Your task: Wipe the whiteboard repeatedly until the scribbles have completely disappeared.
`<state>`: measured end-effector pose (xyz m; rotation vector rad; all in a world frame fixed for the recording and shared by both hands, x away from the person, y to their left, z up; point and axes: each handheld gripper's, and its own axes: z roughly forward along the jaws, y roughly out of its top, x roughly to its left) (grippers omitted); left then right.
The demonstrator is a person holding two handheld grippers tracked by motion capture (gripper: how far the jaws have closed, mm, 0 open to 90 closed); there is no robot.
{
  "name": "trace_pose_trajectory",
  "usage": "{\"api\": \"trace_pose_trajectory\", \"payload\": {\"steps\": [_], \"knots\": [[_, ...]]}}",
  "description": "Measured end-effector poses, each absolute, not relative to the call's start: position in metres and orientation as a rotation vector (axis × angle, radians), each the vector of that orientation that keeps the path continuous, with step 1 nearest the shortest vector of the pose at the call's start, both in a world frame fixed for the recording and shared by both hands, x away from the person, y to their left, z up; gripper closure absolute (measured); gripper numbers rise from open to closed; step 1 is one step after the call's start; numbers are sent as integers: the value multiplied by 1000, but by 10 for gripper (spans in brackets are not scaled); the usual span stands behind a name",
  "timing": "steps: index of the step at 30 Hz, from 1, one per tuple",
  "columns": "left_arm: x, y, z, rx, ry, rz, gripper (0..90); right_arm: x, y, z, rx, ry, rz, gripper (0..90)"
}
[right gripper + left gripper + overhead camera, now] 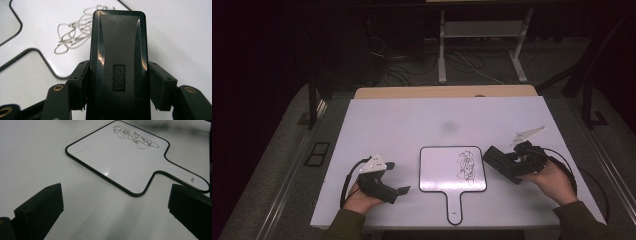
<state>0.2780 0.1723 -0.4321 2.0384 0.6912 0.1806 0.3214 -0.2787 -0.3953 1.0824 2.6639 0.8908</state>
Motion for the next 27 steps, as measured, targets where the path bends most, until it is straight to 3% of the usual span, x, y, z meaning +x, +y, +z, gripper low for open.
{"api": "trace_pose_trajectory", "payload": {"steps": [27], "knots": [[278,172,-432,2038,691,177,0,373,-221,-409,991,2702,835,389]]}}
